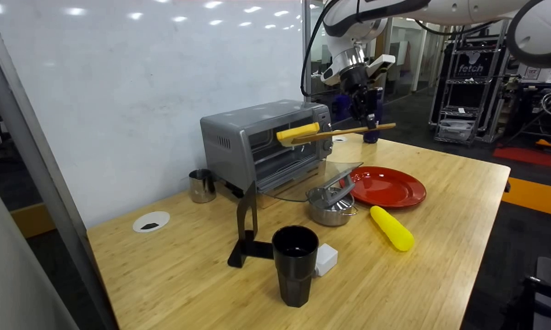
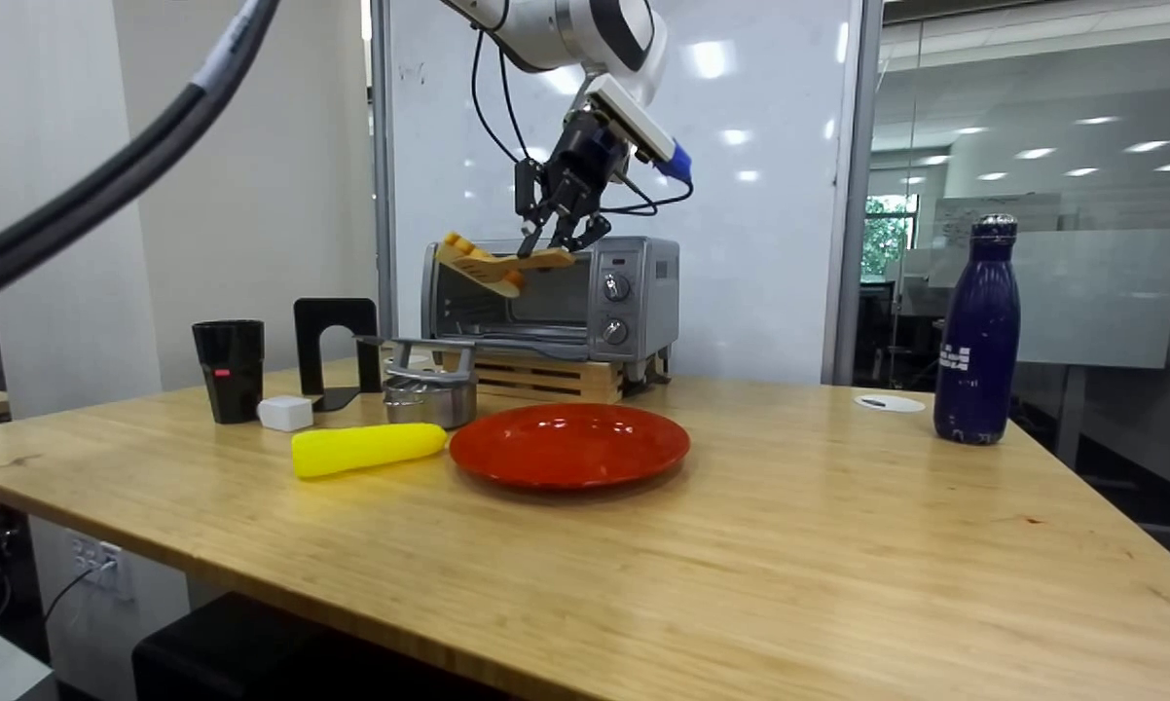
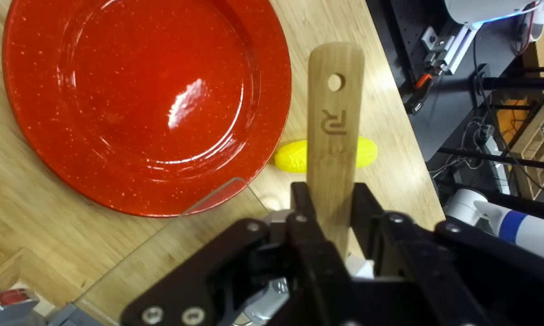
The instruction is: Open the oven, use the spatula to put the slice of bread in the oven, the close the oven
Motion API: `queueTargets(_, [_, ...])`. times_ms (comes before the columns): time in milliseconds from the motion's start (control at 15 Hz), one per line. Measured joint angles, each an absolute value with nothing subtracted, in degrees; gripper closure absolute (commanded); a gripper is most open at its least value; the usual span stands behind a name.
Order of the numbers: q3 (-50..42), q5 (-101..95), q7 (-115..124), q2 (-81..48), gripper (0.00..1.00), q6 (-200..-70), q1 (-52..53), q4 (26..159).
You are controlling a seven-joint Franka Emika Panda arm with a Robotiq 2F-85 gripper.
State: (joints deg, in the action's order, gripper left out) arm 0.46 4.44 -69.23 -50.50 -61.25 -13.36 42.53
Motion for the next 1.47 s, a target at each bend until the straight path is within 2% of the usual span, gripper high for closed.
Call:
queueTargets(867, [-0.26,2.95,-62.48,-57.19,0.93,-59.71,-13.64,32.72])
queueTargets(1467, [-0.34,1.96,-56.73,-58.01,0.93,-70.46,-13.21,30.79])
